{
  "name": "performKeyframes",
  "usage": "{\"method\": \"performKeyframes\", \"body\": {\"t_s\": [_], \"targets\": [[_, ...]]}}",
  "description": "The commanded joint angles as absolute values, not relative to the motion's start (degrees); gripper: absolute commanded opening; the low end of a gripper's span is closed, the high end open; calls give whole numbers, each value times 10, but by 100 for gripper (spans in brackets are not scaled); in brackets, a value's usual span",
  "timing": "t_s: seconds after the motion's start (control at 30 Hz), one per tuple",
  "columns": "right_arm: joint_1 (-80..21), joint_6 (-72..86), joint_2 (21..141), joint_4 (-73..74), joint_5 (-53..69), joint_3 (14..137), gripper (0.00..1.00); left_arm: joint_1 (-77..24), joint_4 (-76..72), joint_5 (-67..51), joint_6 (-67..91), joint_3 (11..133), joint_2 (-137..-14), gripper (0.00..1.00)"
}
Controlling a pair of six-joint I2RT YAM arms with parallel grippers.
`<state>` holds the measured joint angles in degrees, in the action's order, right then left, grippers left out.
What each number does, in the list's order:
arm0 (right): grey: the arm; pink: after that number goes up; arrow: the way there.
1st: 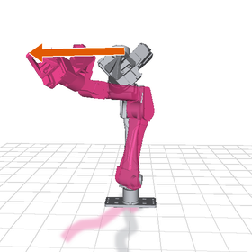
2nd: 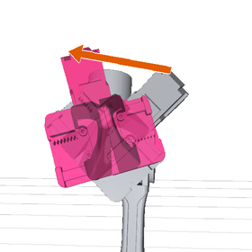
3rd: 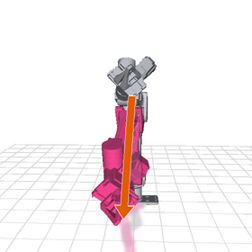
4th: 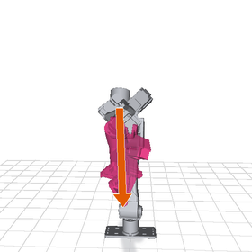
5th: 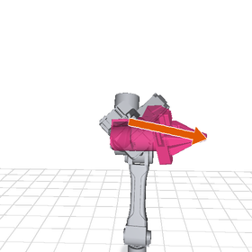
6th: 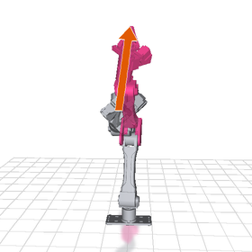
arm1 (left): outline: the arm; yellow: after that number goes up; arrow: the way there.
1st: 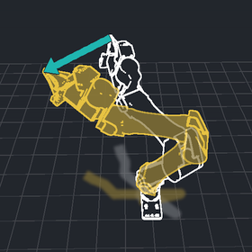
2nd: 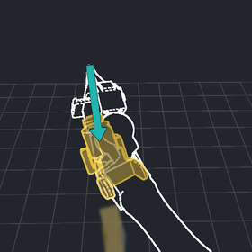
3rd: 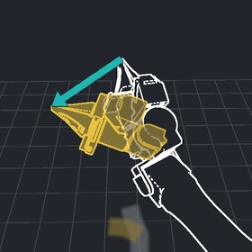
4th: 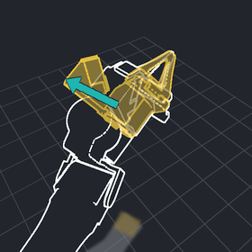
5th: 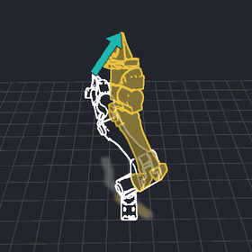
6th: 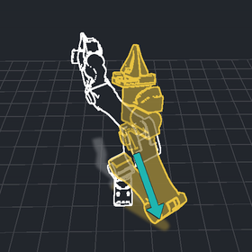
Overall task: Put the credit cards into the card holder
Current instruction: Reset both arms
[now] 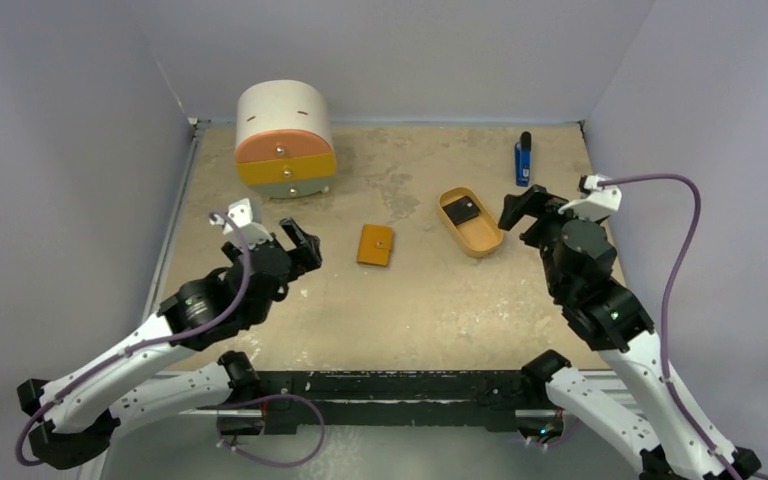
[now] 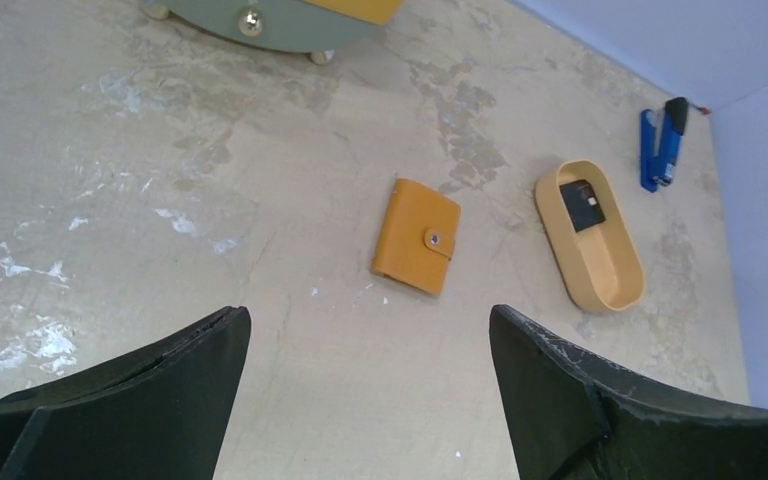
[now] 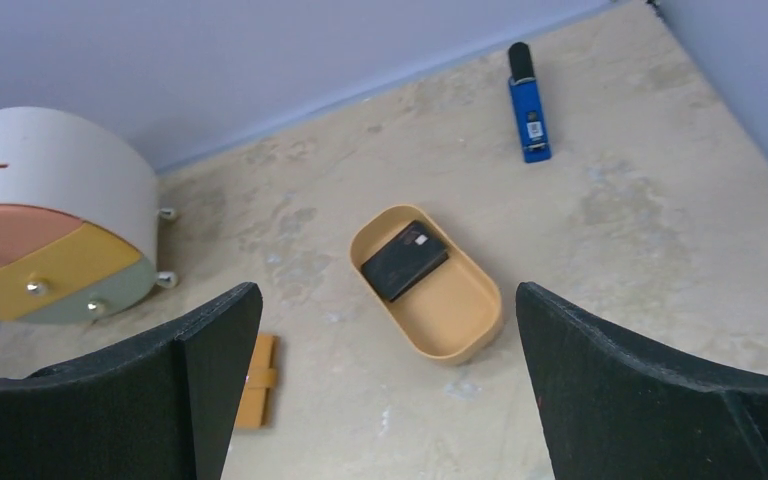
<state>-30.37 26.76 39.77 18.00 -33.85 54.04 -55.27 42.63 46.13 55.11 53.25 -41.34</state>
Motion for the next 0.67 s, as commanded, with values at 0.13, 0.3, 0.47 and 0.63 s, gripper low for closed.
{"method": "performKeyframes", "body": {"t_s": [0.13,0.3,0.47,0.63], "targets": [[-305,76,368,162,-379,640,99,-554,461,506,597,622,-517,91],[-305,18,417,175,-296,747,99,-553,429,510,501,644,-522,91],[-305,56,428,160,-364,693,99,-553,382,498,452,623,-494,91],[-305,123,412,180,-376,643,99,-553,390,500,443,617,-490,90]]}}
